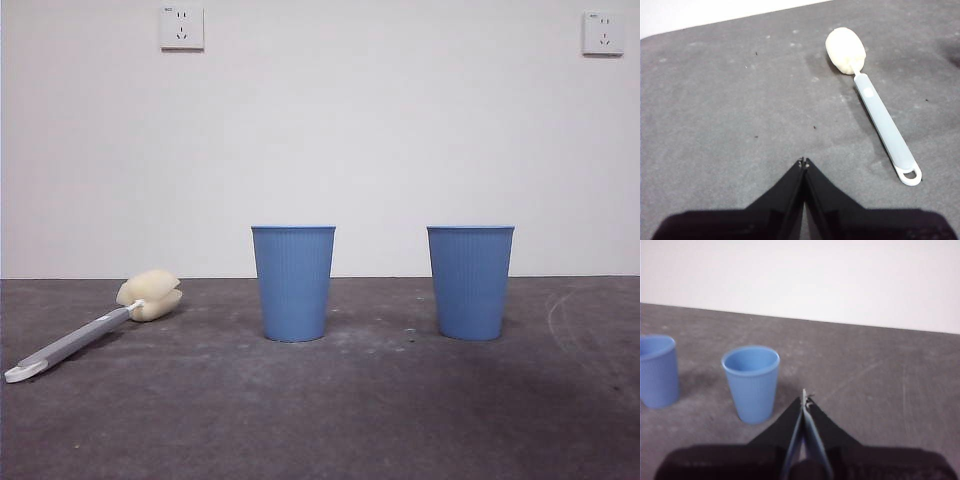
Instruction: Pick up the cup brush,pick up the cup,insert the brush into the cup,clean the cup,put the cup brush back,put the cup back to the fixed position on the table
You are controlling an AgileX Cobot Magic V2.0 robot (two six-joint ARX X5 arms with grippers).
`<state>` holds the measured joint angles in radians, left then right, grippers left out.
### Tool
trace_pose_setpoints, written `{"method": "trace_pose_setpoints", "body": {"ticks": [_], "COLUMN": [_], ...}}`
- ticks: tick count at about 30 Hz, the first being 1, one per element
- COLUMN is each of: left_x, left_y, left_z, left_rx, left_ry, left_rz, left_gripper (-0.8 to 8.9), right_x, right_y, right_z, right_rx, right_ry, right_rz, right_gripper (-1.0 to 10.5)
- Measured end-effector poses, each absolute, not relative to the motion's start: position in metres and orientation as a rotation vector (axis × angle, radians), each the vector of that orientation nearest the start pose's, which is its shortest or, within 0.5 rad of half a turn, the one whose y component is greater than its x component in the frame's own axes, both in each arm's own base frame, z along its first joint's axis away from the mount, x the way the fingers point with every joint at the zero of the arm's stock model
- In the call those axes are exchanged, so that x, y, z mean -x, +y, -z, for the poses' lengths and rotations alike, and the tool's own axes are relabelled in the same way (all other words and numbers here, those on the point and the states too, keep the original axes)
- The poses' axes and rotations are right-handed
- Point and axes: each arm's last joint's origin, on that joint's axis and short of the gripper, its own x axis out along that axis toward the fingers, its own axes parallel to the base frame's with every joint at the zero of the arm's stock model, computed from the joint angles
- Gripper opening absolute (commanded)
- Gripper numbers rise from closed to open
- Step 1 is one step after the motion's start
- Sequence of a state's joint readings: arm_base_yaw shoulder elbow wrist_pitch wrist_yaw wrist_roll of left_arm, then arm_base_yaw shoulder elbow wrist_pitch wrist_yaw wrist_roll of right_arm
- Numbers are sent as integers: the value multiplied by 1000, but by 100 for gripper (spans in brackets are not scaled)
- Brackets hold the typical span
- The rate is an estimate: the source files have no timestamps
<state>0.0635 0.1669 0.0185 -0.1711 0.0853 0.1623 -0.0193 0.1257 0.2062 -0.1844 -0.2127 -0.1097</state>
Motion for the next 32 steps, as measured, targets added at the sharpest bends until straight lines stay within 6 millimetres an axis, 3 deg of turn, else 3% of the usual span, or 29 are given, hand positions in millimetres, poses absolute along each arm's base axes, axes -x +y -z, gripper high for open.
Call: {"method": "trace_pose_setpoints", "body": {"ticks": [8,32], "left_x": [-104,-106], "left_y": [4,4], "left_z": [-137,-135], "left_rx": [-134,-132], "left_ry": [354,376], "left_rz": [50,52], "left_gripper": [-3,-3], "right_x": [-95,-95], "right_y": [4,4], "right_z": [-154,-154], "right_rx": [93,95], "right_ry": [156,153], "right_rz": [-198,-176], "right_gripper": [1,1]}}
